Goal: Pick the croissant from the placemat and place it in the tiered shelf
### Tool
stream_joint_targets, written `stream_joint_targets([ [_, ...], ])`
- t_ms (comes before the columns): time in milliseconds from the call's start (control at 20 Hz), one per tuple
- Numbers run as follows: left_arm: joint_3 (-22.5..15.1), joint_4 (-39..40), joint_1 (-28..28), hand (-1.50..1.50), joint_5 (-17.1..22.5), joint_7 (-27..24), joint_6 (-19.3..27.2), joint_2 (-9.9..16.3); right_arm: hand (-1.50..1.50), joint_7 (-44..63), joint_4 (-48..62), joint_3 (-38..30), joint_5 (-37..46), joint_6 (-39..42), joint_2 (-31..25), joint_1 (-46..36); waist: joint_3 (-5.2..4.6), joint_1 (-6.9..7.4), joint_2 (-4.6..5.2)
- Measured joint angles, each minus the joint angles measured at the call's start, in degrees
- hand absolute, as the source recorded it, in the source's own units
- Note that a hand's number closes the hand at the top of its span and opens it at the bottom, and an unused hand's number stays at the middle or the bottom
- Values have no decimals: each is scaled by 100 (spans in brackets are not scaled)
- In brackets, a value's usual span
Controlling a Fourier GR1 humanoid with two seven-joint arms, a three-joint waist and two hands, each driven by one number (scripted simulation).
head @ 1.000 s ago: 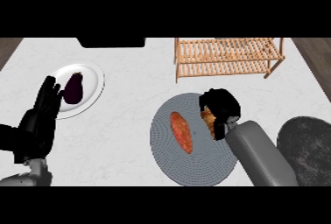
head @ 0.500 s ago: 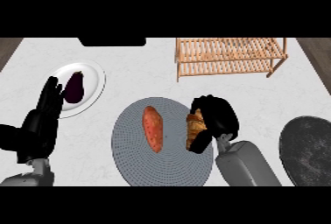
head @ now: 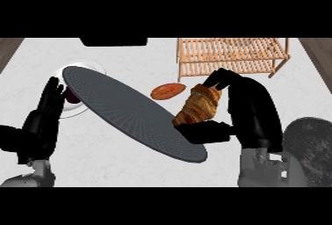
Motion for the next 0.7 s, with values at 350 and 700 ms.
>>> stream_joint_targets([
  [350,-17,3,-10,0,-70,-50,4,-65,150,338,-480,-816,106,395,-317,-791,1,49,28],
  [700,26,81,-79,0,-88,-82,-49,-115,150,62,99,-1492,130,293,-551,-1145,3,84,46],
])
